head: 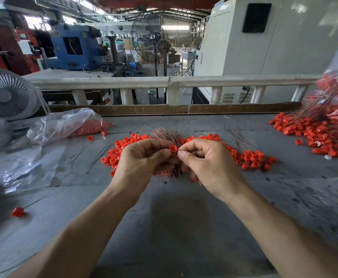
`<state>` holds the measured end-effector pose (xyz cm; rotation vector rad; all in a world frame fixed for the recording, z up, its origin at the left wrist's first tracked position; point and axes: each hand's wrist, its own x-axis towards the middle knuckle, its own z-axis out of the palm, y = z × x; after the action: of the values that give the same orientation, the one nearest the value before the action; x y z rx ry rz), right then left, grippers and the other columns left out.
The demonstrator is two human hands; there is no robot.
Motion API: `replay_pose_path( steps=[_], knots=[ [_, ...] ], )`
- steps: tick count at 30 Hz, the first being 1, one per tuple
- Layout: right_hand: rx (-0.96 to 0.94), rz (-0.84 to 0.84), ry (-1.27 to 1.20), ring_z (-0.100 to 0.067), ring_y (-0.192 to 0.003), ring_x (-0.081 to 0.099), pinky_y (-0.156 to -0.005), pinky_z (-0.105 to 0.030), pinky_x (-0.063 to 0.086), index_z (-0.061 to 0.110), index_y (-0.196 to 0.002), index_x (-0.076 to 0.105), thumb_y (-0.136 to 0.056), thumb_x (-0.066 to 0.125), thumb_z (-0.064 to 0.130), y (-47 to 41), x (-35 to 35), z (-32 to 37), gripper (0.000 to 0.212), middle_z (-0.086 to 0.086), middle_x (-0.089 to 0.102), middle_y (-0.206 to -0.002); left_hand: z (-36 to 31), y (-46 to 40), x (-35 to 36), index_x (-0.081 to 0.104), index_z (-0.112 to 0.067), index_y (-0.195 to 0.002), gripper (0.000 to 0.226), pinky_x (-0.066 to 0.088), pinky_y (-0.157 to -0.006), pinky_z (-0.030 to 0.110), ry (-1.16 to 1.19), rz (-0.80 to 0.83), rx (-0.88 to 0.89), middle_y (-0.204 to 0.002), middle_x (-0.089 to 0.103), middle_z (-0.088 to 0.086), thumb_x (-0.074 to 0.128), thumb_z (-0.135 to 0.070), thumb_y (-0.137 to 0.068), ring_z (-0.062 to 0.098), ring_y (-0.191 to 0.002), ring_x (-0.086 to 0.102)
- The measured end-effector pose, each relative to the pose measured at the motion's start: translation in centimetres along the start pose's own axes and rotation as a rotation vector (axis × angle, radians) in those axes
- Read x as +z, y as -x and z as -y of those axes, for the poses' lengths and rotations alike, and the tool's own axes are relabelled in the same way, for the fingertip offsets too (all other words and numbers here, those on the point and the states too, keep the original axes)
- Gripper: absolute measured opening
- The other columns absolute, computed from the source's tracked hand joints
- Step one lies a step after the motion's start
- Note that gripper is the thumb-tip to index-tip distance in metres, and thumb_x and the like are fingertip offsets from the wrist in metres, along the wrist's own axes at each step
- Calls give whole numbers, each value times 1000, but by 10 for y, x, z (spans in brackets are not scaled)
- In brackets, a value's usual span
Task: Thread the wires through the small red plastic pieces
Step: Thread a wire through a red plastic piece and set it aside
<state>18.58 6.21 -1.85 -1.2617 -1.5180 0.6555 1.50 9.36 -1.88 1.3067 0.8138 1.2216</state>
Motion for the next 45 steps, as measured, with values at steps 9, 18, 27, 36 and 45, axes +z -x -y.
replay_pose_path(
  steps=[9, 18, 27, 36, 45],
  knots=[
    [-8, 8, 16, -1, -52, 57, -56, -28, 48, 25, -82, 73, -94, 70, 18, -1, -3, -4, 14, 4, 68, -62, -1, 0, -2, 73, -1, -98, 12, 61, -68, 28, 37, 4, -49, -87, 77, 19, 65, 3, -89, 27, -79, 77],
    [-14, -17, 44, -10, -56, 59, -59, -48, 56, 24, -82, 74, -94, 71, 16, 0, -4, 0, 14, 1, 68, -63, -4, 3, -2, 75, -4, -97, 12, 62, -68, 27, 38, 20, -76, -90, 77, 20, 69, -1, -87, 29, -84, 77],
    [-30, -7, 42, -15, -60, 62, -61, -44, 56, 23, -84, 74, -94, 70, 17, 1, -5, 1, 12, 0, 69, -66, -4, 2, -3, 74, -4, -99, 16, 62, -69, 28, 70, 23, -96, -90, 77, 20, 68, 1, -85, 27, -82, 78],
    [-11, 60, -7, -7, -53, 53, -49, -21, 42, 21, -90, 71, -99, 61, 10, 1, -6, 1, 18, 4, 66, -65, -4, 1, -3, 82, -11, -90, 20, 62, -72, 28, 134, 66, -134, -94, 77, 21, 71, -9, -74, 27, -84, 77],
    [56, 91, -100, -13, -56, 60, -44, -29, 44, 27, -109, 66, -101, 54, 9, -1, -6, -4, 23, -1, 70, -72, -6, 2, -2, 75, -6, -104, 30, 62, -65, 29, 64, 64, -97, -99, 78, 17, 73, -19, -77, 29, -87, 77]
  ],
)
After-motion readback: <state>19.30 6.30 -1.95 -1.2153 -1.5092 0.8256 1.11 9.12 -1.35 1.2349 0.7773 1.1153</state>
